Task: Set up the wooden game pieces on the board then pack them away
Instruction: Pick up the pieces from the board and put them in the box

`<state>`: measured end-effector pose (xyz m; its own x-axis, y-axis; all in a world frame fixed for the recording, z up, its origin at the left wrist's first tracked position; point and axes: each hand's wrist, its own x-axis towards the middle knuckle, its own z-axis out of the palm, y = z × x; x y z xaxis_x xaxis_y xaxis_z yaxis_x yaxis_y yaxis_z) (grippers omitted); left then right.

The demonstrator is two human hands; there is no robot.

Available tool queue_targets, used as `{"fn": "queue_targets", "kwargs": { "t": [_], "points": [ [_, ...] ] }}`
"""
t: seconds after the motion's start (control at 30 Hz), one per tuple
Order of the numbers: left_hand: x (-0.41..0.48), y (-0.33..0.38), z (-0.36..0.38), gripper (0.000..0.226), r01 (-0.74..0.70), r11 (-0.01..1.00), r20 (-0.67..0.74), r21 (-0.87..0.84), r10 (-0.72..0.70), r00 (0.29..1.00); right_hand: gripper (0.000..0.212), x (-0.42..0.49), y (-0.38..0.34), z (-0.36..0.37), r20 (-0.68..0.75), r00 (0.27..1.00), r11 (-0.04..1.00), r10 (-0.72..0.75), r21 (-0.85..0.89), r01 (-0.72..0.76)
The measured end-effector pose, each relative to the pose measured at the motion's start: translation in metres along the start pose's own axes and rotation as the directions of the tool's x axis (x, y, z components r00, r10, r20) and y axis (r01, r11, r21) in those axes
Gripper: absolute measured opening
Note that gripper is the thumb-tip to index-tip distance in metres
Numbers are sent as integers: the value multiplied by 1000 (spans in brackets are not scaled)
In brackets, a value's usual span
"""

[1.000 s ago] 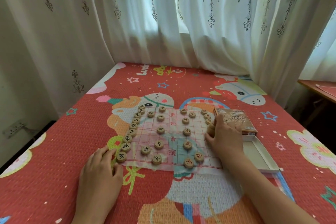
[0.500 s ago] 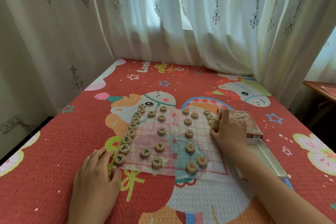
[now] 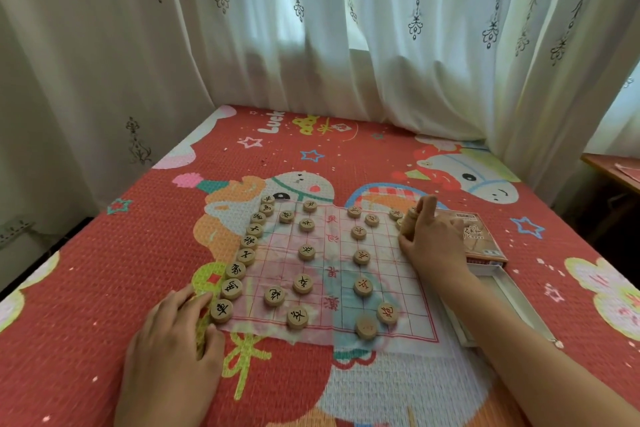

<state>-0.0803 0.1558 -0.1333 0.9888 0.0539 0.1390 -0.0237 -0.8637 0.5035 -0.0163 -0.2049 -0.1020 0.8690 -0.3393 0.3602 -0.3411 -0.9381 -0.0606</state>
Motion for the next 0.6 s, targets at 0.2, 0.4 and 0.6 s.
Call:
{"fn": "queue_targets", "kwargs": {
  "t": [0.2,0.4,0.6],
  "points": [
    [0,2,-1,42,8,1000,-11,-9,-9,1000,50,-6,6,-9,-92,996,966,-2,256,25],
    [-16,25,-9,46,-162,952,-134,-261,130,982,60,-49,7,-68,-141,988,752,60,658,48],
    [-44,111,3,51,-518,707,-107,-482,539,835,62,-92,16,-92,17,996,500,90,864,-60]
  ]
}}
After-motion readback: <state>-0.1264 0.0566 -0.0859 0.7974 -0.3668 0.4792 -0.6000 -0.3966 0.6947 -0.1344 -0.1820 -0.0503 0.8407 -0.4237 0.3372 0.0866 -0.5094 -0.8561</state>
